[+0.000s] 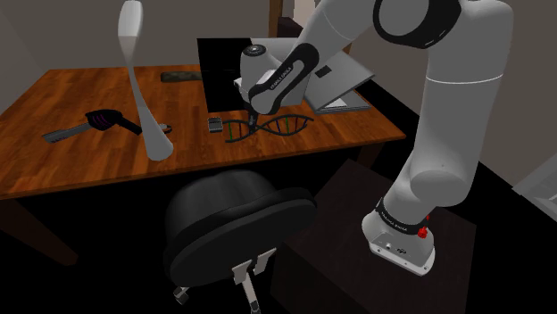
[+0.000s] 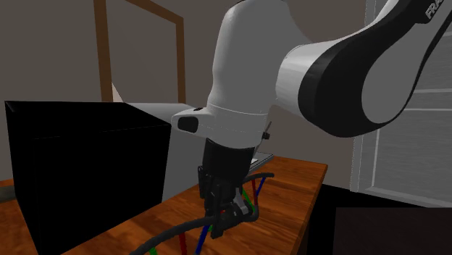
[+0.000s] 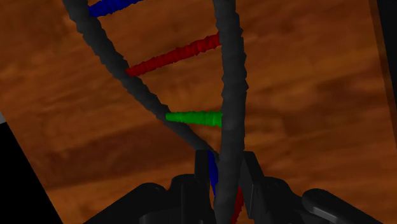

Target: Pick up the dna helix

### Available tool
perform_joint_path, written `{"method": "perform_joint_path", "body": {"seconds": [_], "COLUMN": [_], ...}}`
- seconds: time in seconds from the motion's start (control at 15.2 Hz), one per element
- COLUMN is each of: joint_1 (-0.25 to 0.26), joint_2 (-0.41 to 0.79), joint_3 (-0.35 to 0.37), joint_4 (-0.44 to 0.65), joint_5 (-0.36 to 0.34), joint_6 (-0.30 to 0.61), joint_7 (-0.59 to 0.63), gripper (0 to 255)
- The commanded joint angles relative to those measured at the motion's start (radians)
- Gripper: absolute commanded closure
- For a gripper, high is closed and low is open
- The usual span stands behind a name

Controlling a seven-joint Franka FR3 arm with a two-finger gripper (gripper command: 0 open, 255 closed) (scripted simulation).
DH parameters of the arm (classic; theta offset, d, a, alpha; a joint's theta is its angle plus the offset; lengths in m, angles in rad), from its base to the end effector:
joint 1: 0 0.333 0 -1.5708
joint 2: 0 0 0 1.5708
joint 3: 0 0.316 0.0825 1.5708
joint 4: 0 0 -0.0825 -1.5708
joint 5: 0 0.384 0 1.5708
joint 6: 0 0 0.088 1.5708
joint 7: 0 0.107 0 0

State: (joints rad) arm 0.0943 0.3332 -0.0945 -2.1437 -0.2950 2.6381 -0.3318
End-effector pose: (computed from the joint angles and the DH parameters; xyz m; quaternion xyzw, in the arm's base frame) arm 0.5863 0.0081 0.2617 0.9498 0.2870 0.0617 0.1078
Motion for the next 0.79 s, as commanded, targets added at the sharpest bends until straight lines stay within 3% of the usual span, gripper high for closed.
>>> {"method": "perform_joint_path", "body": {"seconds": [0.0,0.4,0.73], "joint_1": [0.0,0.0,-0.002], "joint_2": [0.0,0.0,-0.051], "joint_3": [0.0,0.0,0.007], "joint_4": [0.0,-0.001,0.005], "joint_5": [0.0,0.0,0.014], "joint_6": [0.0,0.001,-0.055], "joint_7": [0.0,0.001,-0.018], "gripper": [255,255,255]}}
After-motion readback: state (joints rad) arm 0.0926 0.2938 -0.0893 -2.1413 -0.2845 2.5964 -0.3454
